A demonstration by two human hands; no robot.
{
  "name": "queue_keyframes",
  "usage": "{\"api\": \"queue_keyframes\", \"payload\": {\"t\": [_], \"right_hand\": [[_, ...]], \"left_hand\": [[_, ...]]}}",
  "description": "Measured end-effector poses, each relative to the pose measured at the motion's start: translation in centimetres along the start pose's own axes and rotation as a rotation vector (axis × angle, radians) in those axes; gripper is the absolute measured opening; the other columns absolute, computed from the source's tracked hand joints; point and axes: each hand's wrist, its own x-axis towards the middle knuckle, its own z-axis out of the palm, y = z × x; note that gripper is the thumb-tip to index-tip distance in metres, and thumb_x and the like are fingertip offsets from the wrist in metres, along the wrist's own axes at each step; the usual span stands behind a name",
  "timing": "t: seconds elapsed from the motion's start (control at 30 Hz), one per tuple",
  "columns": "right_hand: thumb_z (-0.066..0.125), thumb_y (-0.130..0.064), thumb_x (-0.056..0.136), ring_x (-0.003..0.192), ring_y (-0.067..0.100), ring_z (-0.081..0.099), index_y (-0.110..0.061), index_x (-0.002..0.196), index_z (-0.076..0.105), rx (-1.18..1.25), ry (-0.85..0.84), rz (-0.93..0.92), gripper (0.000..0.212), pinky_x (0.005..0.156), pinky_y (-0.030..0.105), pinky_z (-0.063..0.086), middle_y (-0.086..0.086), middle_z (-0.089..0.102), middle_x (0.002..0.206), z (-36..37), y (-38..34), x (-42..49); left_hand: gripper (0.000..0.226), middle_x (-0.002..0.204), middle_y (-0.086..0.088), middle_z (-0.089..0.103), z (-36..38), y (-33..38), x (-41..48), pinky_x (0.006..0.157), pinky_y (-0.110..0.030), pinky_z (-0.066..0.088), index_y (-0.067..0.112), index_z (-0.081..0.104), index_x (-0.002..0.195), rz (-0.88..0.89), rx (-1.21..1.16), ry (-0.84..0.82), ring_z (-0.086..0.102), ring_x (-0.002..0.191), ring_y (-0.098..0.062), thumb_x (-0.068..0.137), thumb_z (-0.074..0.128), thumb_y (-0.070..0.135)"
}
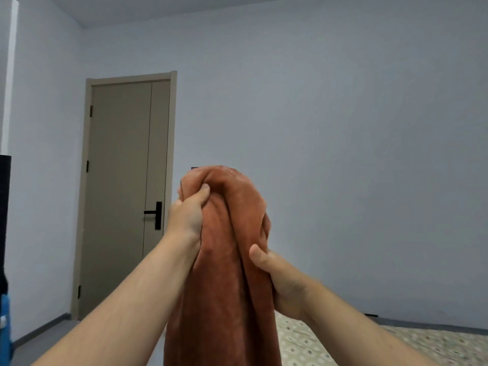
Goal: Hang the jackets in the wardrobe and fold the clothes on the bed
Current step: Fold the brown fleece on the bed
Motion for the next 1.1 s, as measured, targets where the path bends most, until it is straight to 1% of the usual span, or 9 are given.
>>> {"api": "queue_keyframes", "payload": {"t": [0.1, 0.3, 0.43, 0.57, 0.63, 0.7, 0.8, 0.97, 1.1], "right_hand": [[0.088, -0.033, 0.067, 0.112, 0.025, 0.068, -0.015, 0.132, 0.058, -0.126, 0.027, -0.122, 0.074, 0.095, 0.037, 0.056, 0.007, 0.072, 0.120, 1.5, 0.5, -0.2], [0.066, 0.007, 0.086, 0.096, 0.038, 0.072, -0.005, 0.106, 0.072, 0.021, 0.291, -0.225, 0.024, 0.089, 0.053, 0.057, 0.023, 0.073, 0.103, 2.3, -1.3, 1.1], [0.066, 0.000, 0.088, 0.088, 0.036, 0.074, 0.000, 0.106, 0.069, 0.168, 0.438, -0.178, 0.018, 0.080, 0.047, 0.061, 0.023, 0.074, 0.097, 1.3, -3.0, 2.2], [0.070, -0.006, 0.088, 0.092, 0.037, 0.073, 0.001, 0.116, 0.065, 0.265, 0.528, -0.151, 0.030, 0.085, 0.052, 0.059, 0.023, 0.073, 0.104, -0.3, -3.2, 3.1], [0.072, -0.004, 0.086, 0.090, 0.037, 0.074, -0.002, 0.112, 0.066, 0.306, 0.557, -0.169, 0.027, 0.086, 0.055, 0.058, 0.021, 0.074, 0.102, -1.0, -2.6, 3.4], [0.073, -0.001, 0.084, 0.087, 0.036, 0.074, -0.006, 0.104, 0.067, 0.308, 0.581, -0.178, 0.022, 0.083, 0.055, 0.059, 0.019, 0.075, 0.095, -1.6, -1.4, 3.6], [0.074, 0.003, 0.081, 0.085, 0.036, 0.074, -0.008, 0.101, 0.066, 0.208, 0.623, -0.141, 0.024, 0.079, 0.054, 0.060, 0.018, 0.075, 0.092, -3.5, 0.6, 3.2], [0.062, 0.007, 0.084, 0.082, 0.031, 0.070, -0.013, 0.124, 0.059, 0.211, 0.763, -0.088, 0.045, 0.077, 0.046, 0.060, 0.017, 0.069, 0.096, -11.1, 2.5, 1.2], [0.049, 0.016, 0.079, 0.054, 0.020, 0.062, -0.019, 0.106, 0.056, 0.285, 0.832, -0.032, 0.044, 0.050, 0.030, 0.051, 0.009, 0.059, 0.076, -14.9, 5.1, -0.1]], "left_hand": [[0.020, 0.066, 0.015, 0.073, 0.7, 1.5, 0.9, 0.051, -0.017, 0.053, 0.014, 0.062, 0.099, 0.003, 0.080, -0.010, 0.072, 0.065, -0.005, 0.088, 0.073, 0.027], [0.050, 0.109, -0.014, 0.074, -0.4, 2.2, 0.3, 0.083, -0.038, 0.056, 0.012, 0.076, 0.109, -0.290, 0.242, -0.388, 0.072, 0.101, -0.027, 0.098, 0.048, 0.052], [0.079, 0.067, -0.011, 0.073, -5.1, -0.5, -3.4, 0.054, -0.026, 0.056, 0.010, 0.079, 0.064, -0.378, 0.226, -0.457, 0.072, 0.059, -0.023, 0.090, 0.039, 0.073], [0.108, 0.114, -0.003, 0.074, -8.3, -5.5, -9.4, 0.077, -0.026, 0.057, 0.025, 0.076, 0.113, -0.283, 0.510, -0.488, 0.072, 0.101, -0.017, 0.043, 0.052, 0.102], [0.122, 0.103, 0.006, 0.076, -9.0, -9.5, -12.4, 0.075, -0.017, 0.054, 0.007, 0.062, 0.130, -0.307, 0.569, -0.466, 0.072, 0.096, -0.007, 0.035, 0.078, 0.082], [0.086, 0.087, 0.008, 0.077, -9.0, -12.2, -15.0, 0.067, -0.015, 0.052, 0.003, 0.063, 0.122, -0.476, 0.457, -0.491, 0.072, 0.080, 0.000, 0.045, 0.088, 0.029], [0.046, 0.083, -0.015, 0.076, -10.6, -14.1, -15.3, 0.065, -0.032, 0.054, -0.007, 0.071, 0.098, -0.501, 0.273, -0.458, 0.074, 0.068, -0.018, 0.052, 0.075, -0.006], [0.036, 0.112, -0.014, 0.073, -9.9, -13.7, -8.8, 0.077, -0.028, 0.059, 0.011, 0.077, 0.109, -0.725, 0.124, -0.340, 0.071, 0.104, -0.027, 0.088, 0.048, 0.005], [0.053, 0.124, -0.022, 0.067, -11.0, -10.4, -0.9, 0.078, -0.039, 0.060, 0.007, 0.068, 0.123, -0.731, 0.270, -0.549, 0.068, 0.108, -0.037, 0.070, 0.068, 0.003]]}}
